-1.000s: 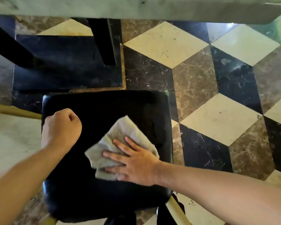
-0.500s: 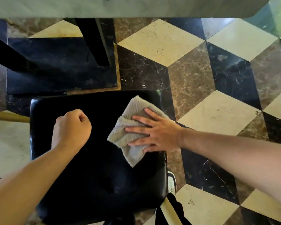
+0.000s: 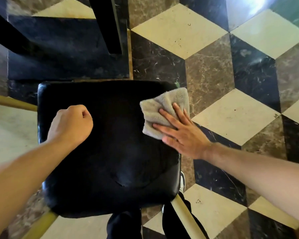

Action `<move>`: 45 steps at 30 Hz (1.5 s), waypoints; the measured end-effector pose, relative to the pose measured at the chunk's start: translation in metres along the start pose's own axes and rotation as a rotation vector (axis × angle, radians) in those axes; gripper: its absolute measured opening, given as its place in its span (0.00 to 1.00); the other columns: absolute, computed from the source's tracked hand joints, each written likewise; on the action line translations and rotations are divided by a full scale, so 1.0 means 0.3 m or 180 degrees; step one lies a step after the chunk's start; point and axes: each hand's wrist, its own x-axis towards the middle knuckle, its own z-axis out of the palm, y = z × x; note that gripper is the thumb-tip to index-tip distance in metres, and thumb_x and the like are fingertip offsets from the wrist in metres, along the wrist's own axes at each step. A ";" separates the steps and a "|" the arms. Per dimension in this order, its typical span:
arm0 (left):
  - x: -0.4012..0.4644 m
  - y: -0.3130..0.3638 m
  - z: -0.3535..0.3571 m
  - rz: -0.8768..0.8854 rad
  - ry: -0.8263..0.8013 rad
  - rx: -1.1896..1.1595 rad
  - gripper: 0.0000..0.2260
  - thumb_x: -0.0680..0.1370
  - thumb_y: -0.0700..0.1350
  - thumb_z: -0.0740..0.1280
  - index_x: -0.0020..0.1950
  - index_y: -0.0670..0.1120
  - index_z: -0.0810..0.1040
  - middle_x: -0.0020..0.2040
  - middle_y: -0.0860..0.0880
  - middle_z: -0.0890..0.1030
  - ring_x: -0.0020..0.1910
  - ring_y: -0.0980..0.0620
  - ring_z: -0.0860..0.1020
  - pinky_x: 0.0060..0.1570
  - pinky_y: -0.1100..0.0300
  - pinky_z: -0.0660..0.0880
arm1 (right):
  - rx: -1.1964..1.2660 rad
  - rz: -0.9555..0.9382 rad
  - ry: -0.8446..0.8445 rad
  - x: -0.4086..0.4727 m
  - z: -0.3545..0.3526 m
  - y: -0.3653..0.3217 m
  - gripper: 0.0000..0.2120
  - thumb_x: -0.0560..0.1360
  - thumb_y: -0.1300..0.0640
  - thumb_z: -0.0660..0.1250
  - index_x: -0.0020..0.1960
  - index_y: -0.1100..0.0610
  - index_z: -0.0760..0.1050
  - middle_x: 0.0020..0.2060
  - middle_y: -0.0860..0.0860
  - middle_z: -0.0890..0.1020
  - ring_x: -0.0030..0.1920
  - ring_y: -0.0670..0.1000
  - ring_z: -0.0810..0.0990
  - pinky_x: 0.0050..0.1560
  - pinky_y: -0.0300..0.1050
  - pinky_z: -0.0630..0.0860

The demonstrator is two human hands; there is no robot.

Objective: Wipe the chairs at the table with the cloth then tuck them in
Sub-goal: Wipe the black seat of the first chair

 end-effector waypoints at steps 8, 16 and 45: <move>-0.059 0.028 0.054 0.0022 -0.0173 0.0084 0.12 0.80 0.40 0.60 0.42 0.48 0.80 0.36 0.47 0.81 0.32 0.45 0.79 0.30 0.56 0.74 | -0.0158 -0.1646 -0.0679 -0.199 0.139 -0.213 0.21 0.86 0.41 0.51 0.77 0.39 0.65 0.83 0.44 0.49 0.82 0.61 0.38 0.79 0.67 0.42; -0.076 0.049 0.062 0.0142 -0.0146 0.0060 0.11 0.81 0.40 0.61 0.43 0.47 0.80 0.37 0.46 0.81 0.32 0.45 0.80 0.33 0.48 0.81 | -0.0787 -0.1792 -0.0281 -0.042 0.095 -0.127 0.24 0.84 0.41 0.57 0.80 0.38 0.60 0.84 0.50 0.48 0.82 0.60 0.42 0.80 0.64 0.45; 0.094 -0.307 -0.069 -0.0564 0.0415 -0.0048 0.12 0.76 0.45 0.65 0.58 0.43 0.75 0.59 0.40 0.74 0.59 0.36 0.73 0.55 0.44 0.71 | 0.0595 0.2479 0.0519 0.555 -0.121 -0.214 0.20 0.85 0.44 0.44 0.75 0.42 0.61 0.79 0.52 0.60 0.80 0.71 0.45 0.77 0.70 0.38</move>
